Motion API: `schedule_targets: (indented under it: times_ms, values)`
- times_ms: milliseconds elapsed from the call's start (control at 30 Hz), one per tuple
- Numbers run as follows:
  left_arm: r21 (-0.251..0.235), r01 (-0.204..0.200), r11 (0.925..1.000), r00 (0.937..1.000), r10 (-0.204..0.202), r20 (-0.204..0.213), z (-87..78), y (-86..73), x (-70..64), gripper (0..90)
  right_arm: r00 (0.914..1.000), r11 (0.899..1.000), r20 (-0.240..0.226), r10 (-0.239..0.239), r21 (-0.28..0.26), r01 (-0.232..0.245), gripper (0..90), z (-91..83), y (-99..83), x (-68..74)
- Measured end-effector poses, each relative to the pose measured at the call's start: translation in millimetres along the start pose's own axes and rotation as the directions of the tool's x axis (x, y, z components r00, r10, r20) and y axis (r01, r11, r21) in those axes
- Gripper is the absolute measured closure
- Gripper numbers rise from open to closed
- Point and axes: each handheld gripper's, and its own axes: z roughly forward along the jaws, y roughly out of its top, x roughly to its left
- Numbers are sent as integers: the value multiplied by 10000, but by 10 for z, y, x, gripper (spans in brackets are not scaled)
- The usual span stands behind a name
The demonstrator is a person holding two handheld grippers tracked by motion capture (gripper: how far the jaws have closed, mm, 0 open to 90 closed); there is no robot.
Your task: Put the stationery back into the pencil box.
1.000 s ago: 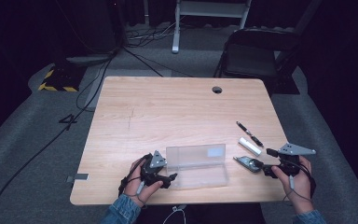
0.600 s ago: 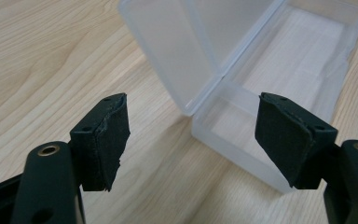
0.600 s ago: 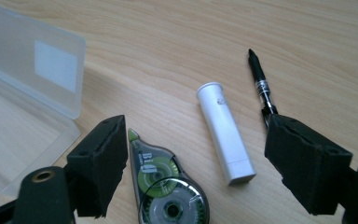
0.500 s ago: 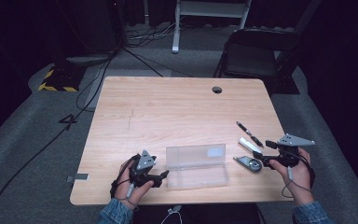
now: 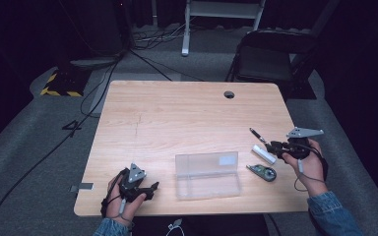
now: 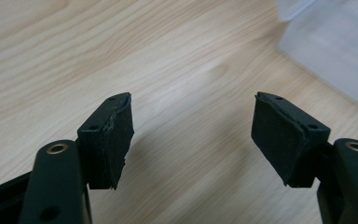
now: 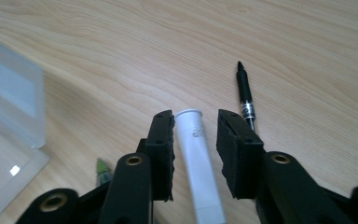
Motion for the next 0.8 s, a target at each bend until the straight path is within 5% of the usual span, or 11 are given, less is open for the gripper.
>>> schedule_targets:
  times_ms: [133, 433, 800]
  values:
    - [73, 286, 9996, 9993, -284, -256, -24, -56, 66, 300, 9999, 9989, 116, -91, 456, 86, 725, 142, 81, -110]
    - [-24, 182, 9998, 9991, -183, -373, -42, -101, 112, 298, 9981, 9897, 575, -222, 1426, 138, 668, 415, 146, -299]
    - [-16, 229, 9997, 9989, -230, -404, -4, -66, 139, 275, 9943, 9763, 1030, -284, 2165, 54, 805, 612, 164, -386]
